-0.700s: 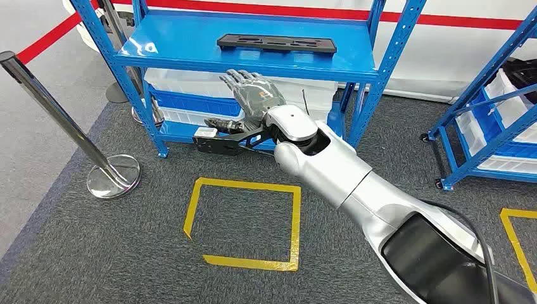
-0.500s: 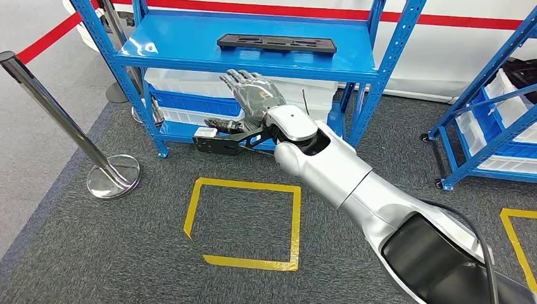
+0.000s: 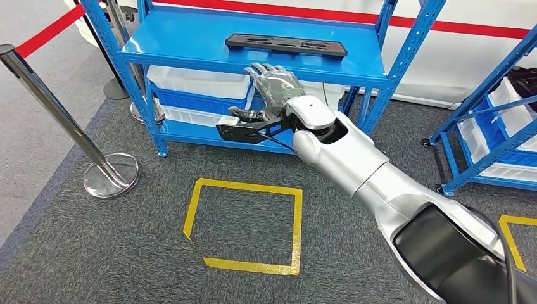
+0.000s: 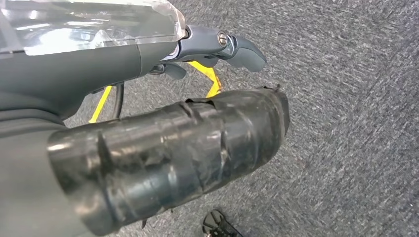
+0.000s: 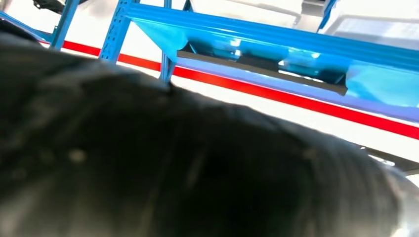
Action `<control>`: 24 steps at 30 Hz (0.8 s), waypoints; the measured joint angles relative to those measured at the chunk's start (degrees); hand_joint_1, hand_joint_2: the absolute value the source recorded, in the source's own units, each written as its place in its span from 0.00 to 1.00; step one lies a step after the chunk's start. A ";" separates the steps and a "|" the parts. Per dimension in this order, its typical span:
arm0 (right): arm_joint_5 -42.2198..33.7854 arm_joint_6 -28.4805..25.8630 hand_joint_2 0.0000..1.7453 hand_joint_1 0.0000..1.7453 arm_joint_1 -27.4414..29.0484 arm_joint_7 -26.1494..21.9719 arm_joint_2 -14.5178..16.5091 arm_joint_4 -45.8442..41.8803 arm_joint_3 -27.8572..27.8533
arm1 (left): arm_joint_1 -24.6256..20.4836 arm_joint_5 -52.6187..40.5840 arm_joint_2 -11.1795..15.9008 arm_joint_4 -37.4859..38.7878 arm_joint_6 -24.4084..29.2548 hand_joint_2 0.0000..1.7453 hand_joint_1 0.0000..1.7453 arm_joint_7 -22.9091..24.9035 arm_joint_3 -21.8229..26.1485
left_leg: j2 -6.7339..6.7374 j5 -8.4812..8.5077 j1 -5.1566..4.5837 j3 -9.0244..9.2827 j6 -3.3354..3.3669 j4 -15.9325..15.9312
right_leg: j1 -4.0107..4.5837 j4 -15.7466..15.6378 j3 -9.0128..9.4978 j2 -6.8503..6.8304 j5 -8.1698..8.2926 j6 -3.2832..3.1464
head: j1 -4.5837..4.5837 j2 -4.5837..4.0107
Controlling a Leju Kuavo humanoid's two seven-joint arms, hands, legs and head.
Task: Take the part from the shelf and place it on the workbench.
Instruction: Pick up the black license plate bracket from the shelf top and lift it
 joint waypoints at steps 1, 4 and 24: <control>0.03 0.00 0.25 0.00 -0.12 -0.02 -0.04 0.07 -0.01 | 0.00 -0.01 -0.06 0.00 -0.02 0.00 0.00 -0.01 0.05 | -0.02 -0.17 0.02 0.22 -0.08 -0.05 | 0.22 -3.91 1.68 0.01 1.94 -0.43 | -0.03 0.00; 0.27 0.24 1.00 0.00 -0.46 -0.33 -0.09 0.21 -0.02 | -0.04 -0.08 -0.27 0.00 -0.26 0.00 0.00 -0.22 0.14 | -0.02 -0.35 0.23 0.34 -0.81 -0.33 | 0.99 -9.99 4.39 -0.03 3.48 -1.44 | -0.02 0.01; 0.77 0.66 0.50 0.00 -1.14 -1.15 -0.37 0.70 -0.15 | -0.47 -0.69 -0.07 0.00 -0.17 0.00 0.00 -0.19 0.75 | -0.08 0.44 0.42 -0.79 -0.74 0.21 | 0.10 -6.27 4.51 1.51 -0.61 0.18 | 0.01 0.00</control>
